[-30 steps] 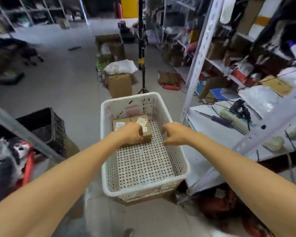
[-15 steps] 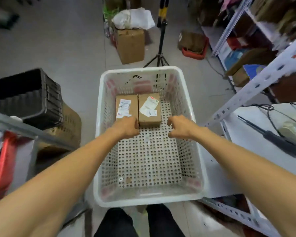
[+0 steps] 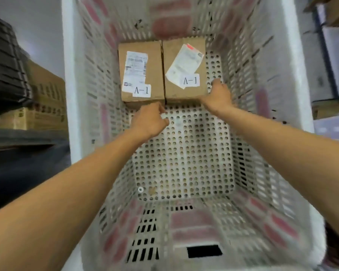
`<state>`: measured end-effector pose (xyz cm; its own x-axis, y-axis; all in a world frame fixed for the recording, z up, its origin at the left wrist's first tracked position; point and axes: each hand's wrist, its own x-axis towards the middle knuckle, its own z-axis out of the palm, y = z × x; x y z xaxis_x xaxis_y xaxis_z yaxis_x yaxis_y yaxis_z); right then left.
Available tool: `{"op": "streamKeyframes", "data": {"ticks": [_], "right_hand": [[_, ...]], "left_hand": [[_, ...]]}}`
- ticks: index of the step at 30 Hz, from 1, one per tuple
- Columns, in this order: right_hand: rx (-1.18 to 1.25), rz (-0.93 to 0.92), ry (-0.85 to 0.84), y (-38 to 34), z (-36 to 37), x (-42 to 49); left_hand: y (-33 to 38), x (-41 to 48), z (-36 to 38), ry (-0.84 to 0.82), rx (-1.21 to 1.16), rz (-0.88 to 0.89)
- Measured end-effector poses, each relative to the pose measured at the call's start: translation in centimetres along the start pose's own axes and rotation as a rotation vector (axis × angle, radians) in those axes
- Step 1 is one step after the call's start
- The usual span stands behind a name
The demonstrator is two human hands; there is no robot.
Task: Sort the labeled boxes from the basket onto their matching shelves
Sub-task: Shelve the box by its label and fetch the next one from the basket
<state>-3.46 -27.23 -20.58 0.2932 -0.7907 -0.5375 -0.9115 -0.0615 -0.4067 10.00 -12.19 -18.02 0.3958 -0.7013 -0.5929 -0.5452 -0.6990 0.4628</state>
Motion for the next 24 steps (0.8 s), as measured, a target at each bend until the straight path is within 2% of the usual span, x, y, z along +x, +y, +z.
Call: {"op": "streamKeyframes", "data": {"ticks": [3,7,10,16,20,24], "right_hand": [[0.296,0.13,0.042,-0.6,1.9,4.5],[0.53,0.061,-0.019,0.3,3.6,8.8],[0.575,-0.03,-0.052,1.2,4.4,9.4],[0.613,-0.016,-0.074,4.2,6.0,4.6],[0.591,0.021,-0.128,7.1,7.1,-1.2],[0.588,0.132,-0.319,10.9,8.9,-6.0]], "left_hand": [[-1.3,0.6,2.7,-0.014,-0.093,0.024],[-2.7,2.2,4.2,-0.053,-0.134,0.056],[-3.2,3.3,4.6,-0.024,-0.21,0.008],[-3.5,3.4,6.6,0.054,-0.435,-0.148],[-3.2,3.0,8.4,-0.001,-0.535,-0.216],[-3.6,1.3,11.3,-0.121,-0.719,-0.175]]}}
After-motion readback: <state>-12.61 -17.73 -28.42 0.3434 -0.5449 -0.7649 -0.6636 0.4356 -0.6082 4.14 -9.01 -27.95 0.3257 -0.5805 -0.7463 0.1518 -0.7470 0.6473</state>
